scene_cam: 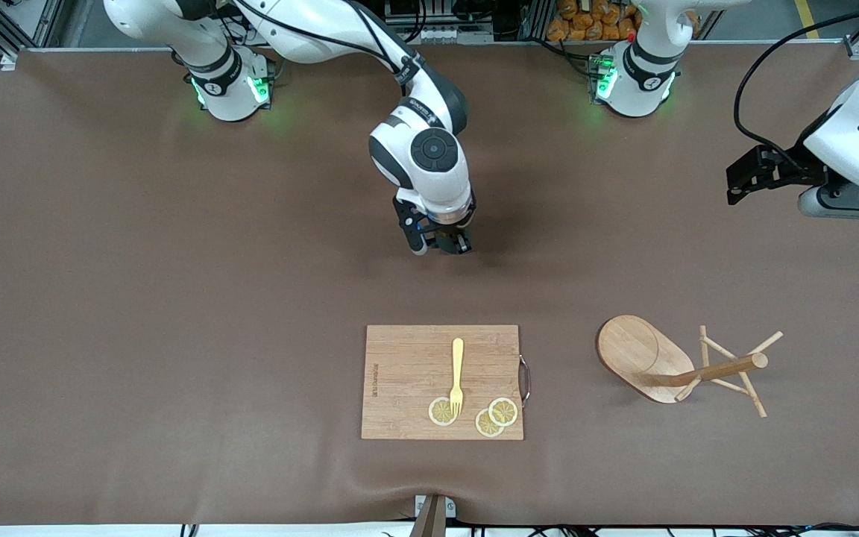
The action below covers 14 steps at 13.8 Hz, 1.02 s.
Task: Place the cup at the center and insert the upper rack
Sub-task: 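Lower the mug at center, open the right gripper while the left gripper approaches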
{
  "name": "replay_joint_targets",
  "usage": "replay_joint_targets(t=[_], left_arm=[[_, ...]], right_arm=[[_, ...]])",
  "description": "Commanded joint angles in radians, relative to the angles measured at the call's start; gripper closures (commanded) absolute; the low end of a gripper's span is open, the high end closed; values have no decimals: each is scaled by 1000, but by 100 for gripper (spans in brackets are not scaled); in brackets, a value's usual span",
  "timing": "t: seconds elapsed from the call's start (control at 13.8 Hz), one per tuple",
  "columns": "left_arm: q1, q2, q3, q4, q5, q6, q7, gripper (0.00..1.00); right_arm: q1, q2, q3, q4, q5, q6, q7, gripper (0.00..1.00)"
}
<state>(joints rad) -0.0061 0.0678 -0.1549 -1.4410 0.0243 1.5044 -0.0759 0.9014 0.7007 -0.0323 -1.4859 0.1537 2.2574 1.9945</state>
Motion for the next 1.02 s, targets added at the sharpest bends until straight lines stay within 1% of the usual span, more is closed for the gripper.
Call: replay_joint_targets(t=[0.0, 0.36, 0.44, 0.51, 0.58, 0.65, 0.8, 0.94], left_arm=[[6, -3, -6, 5, 20, 2, 8, 0], [0, -5, -15, 7, 8, 2, -8, 0], [-2, -3, -15, 7, 5, 2, -15, 0], [-5, -5, -15, 4, 6, 2, -16, 0], [-5, 0, -17, 2, 6, 2, -18, 0], [-2, 13, -15, 4, 0, 2, -19, 0], [5, 33, -14, 2, -3, 4, -24, 0], [-2, 52, -14, 2, -3, 11, -25, 0]], right_arm=[[24, 37, -11, 42, -23, -12, 43, 100], [31, 46, -12, 48, -20, -10, 49, 100], [24, 45, -12, 53, -20, -12, 53, 73], [22, 43, -12, 53, -20, -12, 53, 22], [19, 40, -12, 58, -22, -15, 52, 7], [13, 36, -14, 74, -20, -31, 47, 0], [-27, 31, -12, 140, -16, -154, 41, 0], [-36, 26, -11, 203, -13, -241, 40, 0]])
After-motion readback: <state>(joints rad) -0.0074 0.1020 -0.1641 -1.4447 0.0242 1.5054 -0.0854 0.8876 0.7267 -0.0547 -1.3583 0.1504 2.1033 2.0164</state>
